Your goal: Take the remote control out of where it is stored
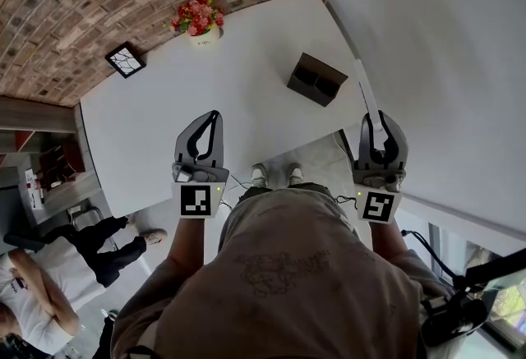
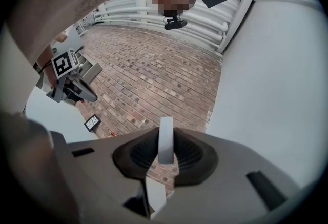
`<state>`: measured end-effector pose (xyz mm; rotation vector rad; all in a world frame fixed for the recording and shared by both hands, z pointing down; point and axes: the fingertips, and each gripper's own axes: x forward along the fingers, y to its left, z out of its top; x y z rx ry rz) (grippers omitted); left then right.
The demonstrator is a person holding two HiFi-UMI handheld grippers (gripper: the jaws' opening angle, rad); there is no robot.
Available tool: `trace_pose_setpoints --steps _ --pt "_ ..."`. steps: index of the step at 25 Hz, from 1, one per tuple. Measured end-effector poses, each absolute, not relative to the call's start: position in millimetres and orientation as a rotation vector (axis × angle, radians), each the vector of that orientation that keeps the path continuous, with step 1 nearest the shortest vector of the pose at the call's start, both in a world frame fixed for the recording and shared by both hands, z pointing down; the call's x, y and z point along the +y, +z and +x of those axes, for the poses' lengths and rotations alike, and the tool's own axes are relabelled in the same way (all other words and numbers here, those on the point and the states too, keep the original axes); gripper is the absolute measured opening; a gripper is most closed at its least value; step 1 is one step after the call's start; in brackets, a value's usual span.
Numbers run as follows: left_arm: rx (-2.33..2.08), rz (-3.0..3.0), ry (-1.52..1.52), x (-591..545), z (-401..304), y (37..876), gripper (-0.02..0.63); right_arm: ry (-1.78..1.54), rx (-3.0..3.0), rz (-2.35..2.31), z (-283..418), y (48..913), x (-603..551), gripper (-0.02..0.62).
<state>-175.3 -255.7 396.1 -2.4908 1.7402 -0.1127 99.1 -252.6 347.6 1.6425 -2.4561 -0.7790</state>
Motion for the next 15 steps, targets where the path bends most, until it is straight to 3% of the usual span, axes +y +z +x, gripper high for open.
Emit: trace_pose_setpoints --steps 15 --pt "1.635 -2.613 -0.132 -238.5 -212.3 428.9 0.011 -0.838 -2.304 1.646 56.0 343.1 -186.7 0.083"
